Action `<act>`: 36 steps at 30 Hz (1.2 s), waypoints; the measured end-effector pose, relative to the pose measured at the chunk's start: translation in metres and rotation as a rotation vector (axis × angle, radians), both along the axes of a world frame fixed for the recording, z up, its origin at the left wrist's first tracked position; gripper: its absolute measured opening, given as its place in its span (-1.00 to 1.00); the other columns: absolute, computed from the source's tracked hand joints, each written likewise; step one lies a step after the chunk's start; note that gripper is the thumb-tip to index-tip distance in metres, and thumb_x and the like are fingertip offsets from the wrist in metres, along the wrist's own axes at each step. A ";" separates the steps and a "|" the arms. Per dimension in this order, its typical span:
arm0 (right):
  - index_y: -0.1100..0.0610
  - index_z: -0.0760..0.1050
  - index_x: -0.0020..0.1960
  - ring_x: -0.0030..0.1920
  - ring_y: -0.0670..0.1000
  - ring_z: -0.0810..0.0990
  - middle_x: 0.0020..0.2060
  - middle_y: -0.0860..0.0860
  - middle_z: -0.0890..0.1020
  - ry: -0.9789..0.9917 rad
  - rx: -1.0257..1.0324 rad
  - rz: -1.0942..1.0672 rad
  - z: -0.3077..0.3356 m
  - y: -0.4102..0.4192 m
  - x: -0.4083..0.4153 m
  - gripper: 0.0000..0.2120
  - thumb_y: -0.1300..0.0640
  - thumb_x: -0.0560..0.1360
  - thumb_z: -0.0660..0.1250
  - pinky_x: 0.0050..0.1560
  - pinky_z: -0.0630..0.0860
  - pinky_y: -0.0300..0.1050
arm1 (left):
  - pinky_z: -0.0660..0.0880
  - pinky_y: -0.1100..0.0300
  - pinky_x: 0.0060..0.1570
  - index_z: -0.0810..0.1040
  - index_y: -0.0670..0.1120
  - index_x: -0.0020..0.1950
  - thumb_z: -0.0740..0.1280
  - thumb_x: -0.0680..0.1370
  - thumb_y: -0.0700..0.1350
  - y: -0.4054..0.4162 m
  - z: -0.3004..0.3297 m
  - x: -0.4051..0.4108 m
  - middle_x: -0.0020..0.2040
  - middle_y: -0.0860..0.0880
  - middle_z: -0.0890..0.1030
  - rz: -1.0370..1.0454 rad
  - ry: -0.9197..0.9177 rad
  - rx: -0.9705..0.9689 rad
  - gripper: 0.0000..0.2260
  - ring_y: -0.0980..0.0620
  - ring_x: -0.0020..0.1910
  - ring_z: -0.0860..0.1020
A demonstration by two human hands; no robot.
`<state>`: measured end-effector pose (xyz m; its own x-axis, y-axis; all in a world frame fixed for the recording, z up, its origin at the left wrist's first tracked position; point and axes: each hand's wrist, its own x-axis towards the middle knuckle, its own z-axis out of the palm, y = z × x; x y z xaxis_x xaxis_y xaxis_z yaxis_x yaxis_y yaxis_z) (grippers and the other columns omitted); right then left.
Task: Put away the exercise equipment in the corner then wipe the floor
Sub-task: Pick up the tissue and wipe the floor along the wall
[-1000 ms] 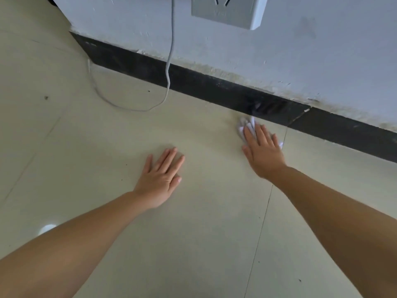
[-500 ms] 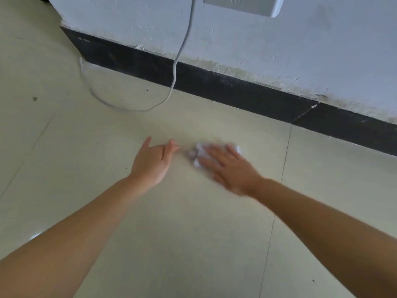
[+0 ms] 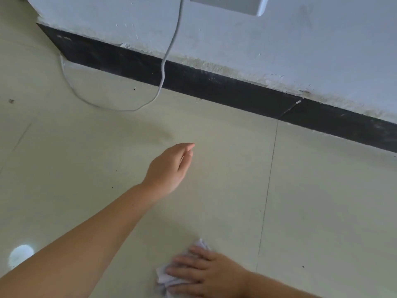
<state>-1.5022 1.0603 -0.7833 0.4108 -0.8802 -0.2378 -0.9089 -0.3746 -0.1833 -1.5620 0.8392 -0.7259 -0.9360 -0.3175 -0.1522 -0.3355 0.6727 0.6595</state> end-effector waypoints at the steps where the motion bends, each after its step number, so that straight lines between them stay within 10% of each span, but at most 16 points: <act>1: -0.14 0.27 0.44 0.49 0.01 0.21 0.46 -0.07 0.31 -0.029 -0.068 -0.237 0.004 0.017 -0.026 -0.61 -0.07 0.63 -0.02 0.43 0.22 0.02 | 0.31 0.24 0.29 0.45 -0.06 0.37 -0.04 0.57 0.14 0.009 -0.001 -0.002 0.34 0.02 0.49 -0.061 0.021 -0.013 -0.49 0.08 0.35 0.42; 9: -0.02 -0.13 0.56 0.55 0.07 -0.14 0.56 0.03 -0.09 -0.033 0.132 -1.360 0.042 0.027 -0.233 -0.48 -0.12 0.64 -0.21 0.51 -0.13 0.07 | -0.08 0.27 0.45 0.12 -0.03 0.54 -0.20 0.51 0.21 0.047 -0.012 -0.018 0.55 0.03 0.11 -0.320 -0.073 -0.116 -0.36 0.10 0.53 0.05; 17: -0.08 0.20 0.50 0.50 0.13 0.17 0.49 0.00 0.26 0.022 0.069 -0.662 0.028 0.120 0.023 -0.55 -0.09 0.62 -0.02 0.49 -0.01 0.17 | 0.33 -0.15 0.30 0.40 -0.23 0.38 0.04 0.52 0.06 0.051 -0.037 -0.015 0.41 -0.24 0.38 -0.454 -0.174 -0.457 -0.46 -0.20 0.37 0.40; 21: -0.11 0.25 0.47 0.53 0.04 0.09 0.51 -0.06 0.22 -0.015 0.120 -0.364 0.024 0.136 -0.002 -0.58 -0.08 0.63 -0.01 0.52 -0.06 0.08 | 0.28 -0.15 0.33 0.34 -0.24 0.42 0.05 0.52 0.04 0.054 -0.042 -0.013 0.44 -0.25 0.33 -0.448 -0.134 -0.503 -0.45 -0.20 0.41 0.33; 25: 0.08 0.18 0.51 0.48 0.14 0.22 0.49 0.12 0.26 0.060 -0.019 -0.800 0.021 0.091 -0.140 -0.53 -0.03 0.65 -0.09 0.44 0.14 0.15 | 0.27 -0.09 0.32 0.38 -0.24 0.39 0.05 0.51 0.05 0.051 -0.040 -0.014 0.43 -0.25 0.35 -0.472 -0.147 -0.533 -0.45 -0.20 0.38 0.38; 30: 0.02 -0.06 0.56 0.54 0.12 -0.09 0.55 0.09 -0.04 -0.034 0.093 -1.504 0.042 0.044 -0.232 -0.51 -0.04 0.66 -0.10 0.49 -0.10 0.11 | 0.25 -0.04 0.33 0.41 -0.23 0.38 0.04 0.51 0.08 0.051 -0.032 -0.017 0.39 -0.25 0.40 -0.485 -0.190 -0.542 -0.43 -0.20 0.34 0.44; 36: 0.05 0.20 0.47 0.45 0.26 0.21 0.43 0.20 0.29 0.048 -0.034 -1.062 0.018 0.100 -0.049 -0.47 -0.07 0.54 0.10 0.37 0.15 0.31 | 0.46 -0.17 0.16 0.48 -0.27 0.30 0.08 0.46 0.09 0.059 -0.027 -0.021 0.30 -0.29 0.48 -0.496 -0.239 -0.591 -0.42 -0.24 0.25 0.50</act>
